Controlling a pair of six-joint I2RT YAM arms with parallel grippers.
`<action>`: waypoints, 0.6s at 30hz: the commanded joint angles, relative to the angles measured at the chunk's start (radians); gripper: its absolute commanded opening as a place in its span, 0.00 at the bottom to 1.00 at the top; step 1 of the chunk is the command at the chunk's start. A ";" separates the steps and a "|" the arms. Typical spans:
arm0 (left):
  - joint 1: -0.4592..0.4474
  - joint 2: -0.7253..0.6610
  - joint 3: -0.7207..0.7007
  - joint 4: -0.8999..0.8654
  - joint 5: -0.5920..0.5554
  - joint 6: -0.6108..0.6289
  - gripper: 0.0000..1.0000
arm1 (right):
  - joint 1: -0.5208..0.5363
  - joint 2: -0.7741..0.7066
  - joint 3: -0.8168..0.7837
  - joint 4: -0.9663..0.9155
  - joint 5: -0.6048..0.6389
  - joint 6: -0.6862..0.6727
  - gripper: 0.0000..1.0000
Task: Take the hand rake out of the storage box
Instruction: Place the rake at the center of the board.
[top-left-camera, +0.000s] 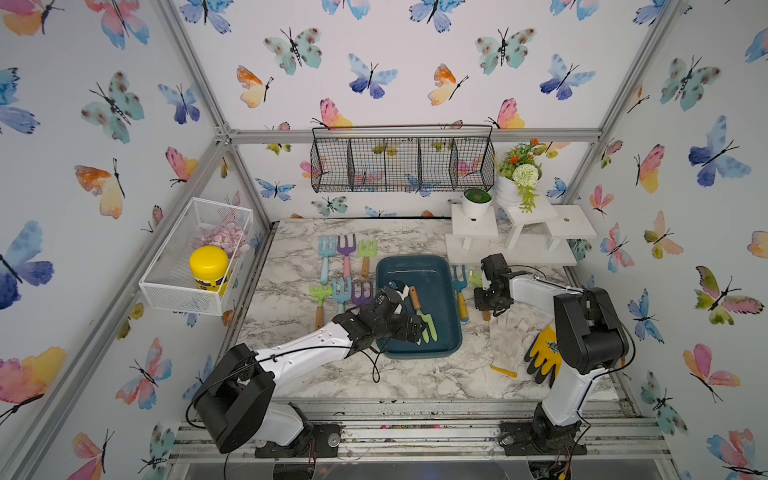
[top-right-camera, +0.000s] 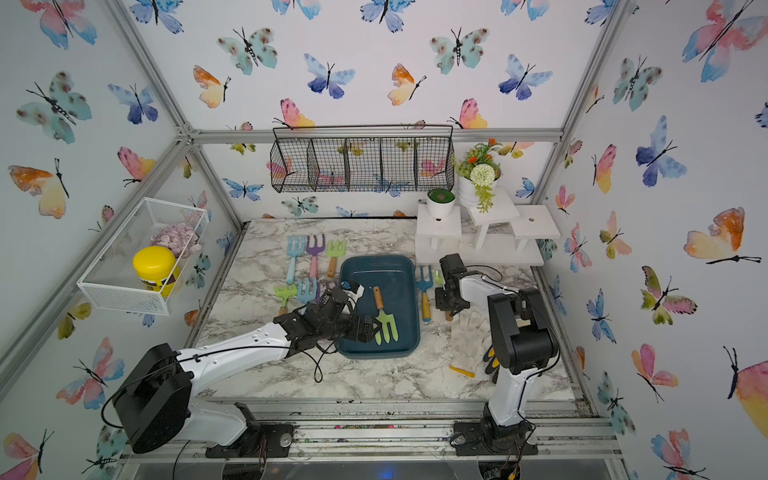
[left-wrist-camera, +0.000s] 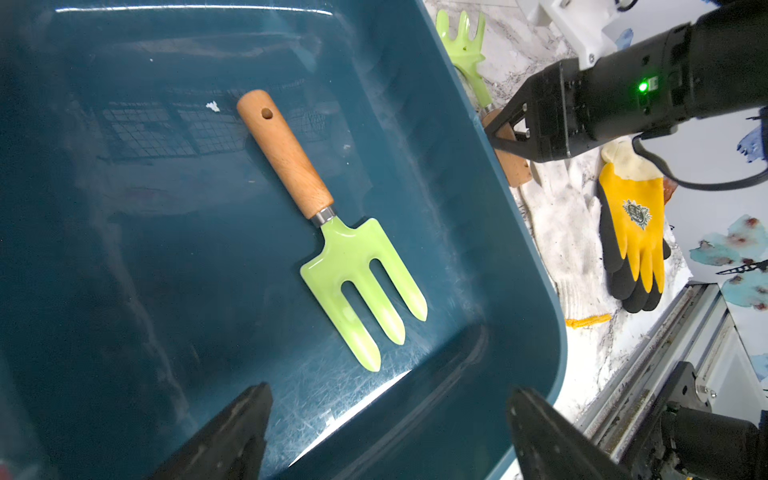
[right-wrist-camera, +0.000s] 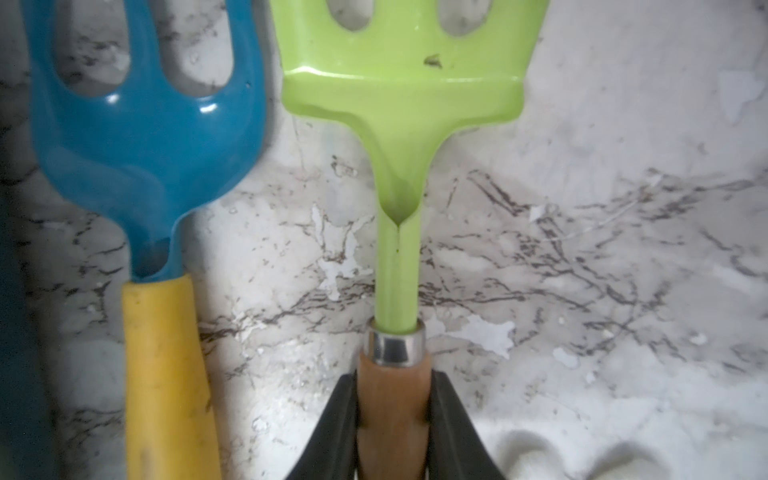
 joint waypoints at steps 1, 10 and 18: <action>-0.002 -0.027 -0.006 -0.008 0.011 0.007 0.94 | -0.020 0.002 -0.007 0.012 -0.007 -0.016 0.13; -0.004 -0.031 0.000 -0.017 0.009 0.004 0.94 | -0.023 0.016 0.012 0.010 -0.064 -0.039 0.26; -0.008 -0.032 -0.004 -0.018 0.007 -0.003 0.94 | -0.024 0.009 0.002 0.018 -0.098 -0.046 0.27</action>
